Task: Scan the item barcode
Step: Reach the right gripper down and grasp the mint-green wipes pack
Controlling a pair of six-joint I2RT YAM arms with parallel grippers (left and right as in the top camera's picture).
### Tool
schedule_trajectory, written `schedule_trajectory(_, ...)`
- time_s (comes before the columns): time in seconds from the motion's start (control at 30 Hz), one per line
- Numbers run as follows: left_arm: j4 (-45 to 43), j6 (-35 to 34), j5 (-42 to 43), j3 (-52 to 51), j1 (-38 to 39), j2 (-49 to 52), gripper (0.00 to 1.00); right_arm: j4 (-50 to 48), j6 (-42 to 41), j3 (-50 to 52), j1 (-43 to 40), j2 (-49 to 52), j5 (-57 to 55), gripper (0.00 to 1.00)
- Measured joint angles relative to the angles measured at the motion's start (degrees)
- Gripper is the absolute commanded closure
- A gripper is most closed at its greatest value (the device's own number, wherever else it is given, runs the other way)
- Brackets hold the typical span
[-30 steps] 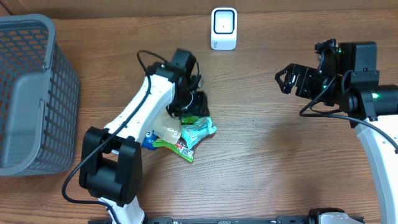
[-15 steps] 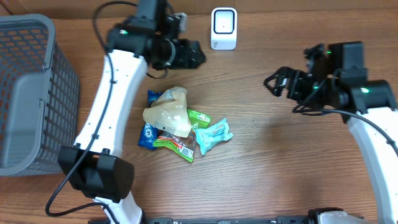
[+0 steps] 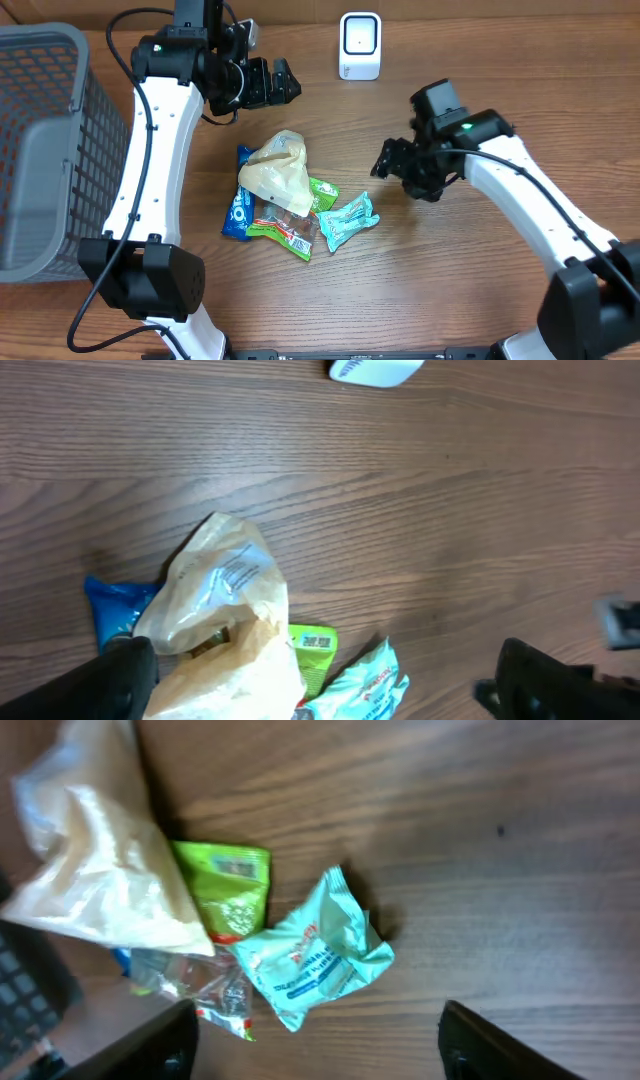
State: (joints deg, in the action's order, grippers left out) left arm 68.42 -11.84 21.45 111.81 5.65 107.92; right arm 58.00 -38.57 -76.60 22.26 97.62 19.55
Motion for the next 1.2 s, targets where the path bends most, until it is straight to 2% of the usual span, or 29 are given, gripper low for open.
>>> schedule_trajectory(0.13, -0.02, 0.0, 0.0, 0.0, 0.11, 0.0, 0.0, 0.07, -3.72, 0.0, 3.32, 2.56, -0.55, 0.43)
schedule_trajectory(0.23, -0.02, 0.0, 0.0, 0.0, 0.11, 0.0, 0.0, 0.09, -5.29, 0.0, 6.25, 4.15, -0.48, 0.68)
schedule_trajectory(0.37, 0.39, 0.0, -0.02, 0.0, 0.11, 0.0, 0.0, -0.94, -7.34, 0.0, 9.6, 5.66, -0.37, 0.84)
schedule_trajectory(0.47, 0.59, 0.0, 0.0, 0.0, 0.11, 0.0, 0.0, -1.92, -8.74, 0.0, 11.65, 6.05, -0.59, 0.9)
schedule_trajectory(0.63, 0.59, 0.0, -0.02, 0.0, 0.11, 0.0, 0.0, -2.43, -11.32, 0.0, 13.6, 6.05, -3.21, 0.89)
schedule_trajectory(0.77, 0.61, 0.0, -0.33, 0.0, 0.11, 0.0, 0.0, -2.82, -13.86, 0.0, 14.86, 6.05, -5.29, 0.96)
schedule_trajectory(0.9, 0.61, 0.0, -0.68, 0.0, 0.11, 0.0, 0.0, -3.82, -15.85, 0.31, 15.74, 6.38, -6.4, 0.96)
schedule_trajectory(1.2, 0.61, 0.0, -0.7, 0.0, 0.11, 0.0, 0.0, -4.37, -17.64, 1.22, 15.34, 13.4, -2.99, 0.96)
